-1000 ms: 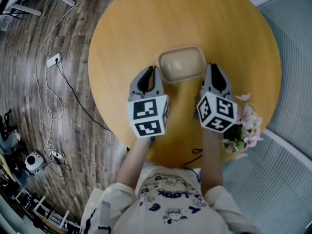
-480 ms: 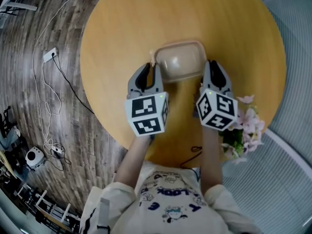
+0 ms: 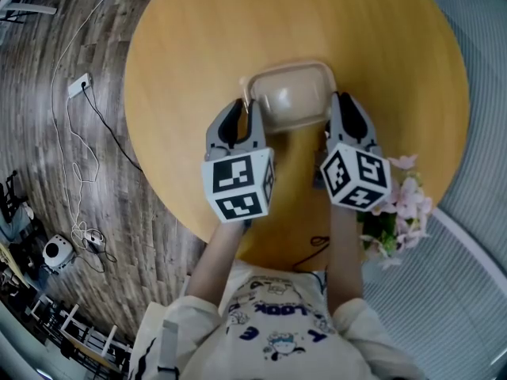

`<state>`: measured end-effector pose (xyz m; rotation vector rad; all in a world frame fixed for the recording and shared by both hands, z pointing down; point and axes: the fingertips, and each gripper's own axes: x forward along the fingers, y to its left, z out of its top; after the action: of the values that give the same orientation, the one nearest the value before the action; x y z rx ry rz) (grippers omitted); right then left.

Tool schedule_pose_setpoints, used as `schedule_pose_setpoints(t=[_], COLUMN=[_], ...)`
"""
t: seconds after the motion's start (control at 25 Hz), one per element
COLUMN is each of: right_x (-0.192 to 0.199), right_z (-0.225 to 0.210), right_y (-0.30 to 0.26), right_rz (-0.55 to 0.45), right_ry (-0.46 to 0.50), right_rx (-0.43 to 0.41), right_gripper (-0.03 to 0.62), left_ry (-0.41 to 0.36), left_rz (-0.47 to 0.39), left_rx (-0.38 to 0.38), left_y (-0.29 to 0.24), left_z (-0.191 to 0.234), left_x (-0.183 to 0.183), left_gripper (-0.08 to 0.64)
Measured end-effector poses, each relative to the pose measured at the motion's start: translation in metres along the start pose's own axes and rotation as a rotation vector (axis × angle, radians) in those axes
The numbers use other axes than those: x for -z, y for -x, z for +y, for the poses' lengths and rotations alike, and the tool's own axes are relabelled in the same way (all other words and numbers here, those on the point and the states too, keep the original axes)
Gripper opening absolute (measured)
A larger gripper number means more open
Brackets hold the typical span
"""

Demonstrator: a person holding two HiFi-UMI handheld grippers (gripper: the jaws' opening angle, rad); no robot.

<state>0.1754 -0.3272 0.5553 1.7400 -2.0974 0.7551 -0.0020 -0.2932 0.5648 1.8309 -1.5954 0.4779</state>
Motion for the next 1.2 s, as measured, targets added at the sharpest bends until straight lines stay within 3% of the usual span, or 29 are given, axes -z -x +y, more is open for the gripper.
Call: schedule_pose_setpoints(t=[0.68, 1.2], right_x=[0.0047, -0.0001], right_z=[-0.0020, 0.0006], right_y=[-0.0012, 0.0023], right_rz=[0.027, 0.014], right_ry=[-0.109, -0.045], right_rx=[-0.063, -0.057], right_gripper=[0.028, 0.020], left_ry=[0.065, 0.052], left_rz=[-0.009, -0.011], left_rx=[0.009, 0.000], left_y=[-0.0006, 0.0002], left_z=[-0.0045, -0.0044], left_x=[0.0037, -0.0007], left_gripper=[0.059, 0.035])
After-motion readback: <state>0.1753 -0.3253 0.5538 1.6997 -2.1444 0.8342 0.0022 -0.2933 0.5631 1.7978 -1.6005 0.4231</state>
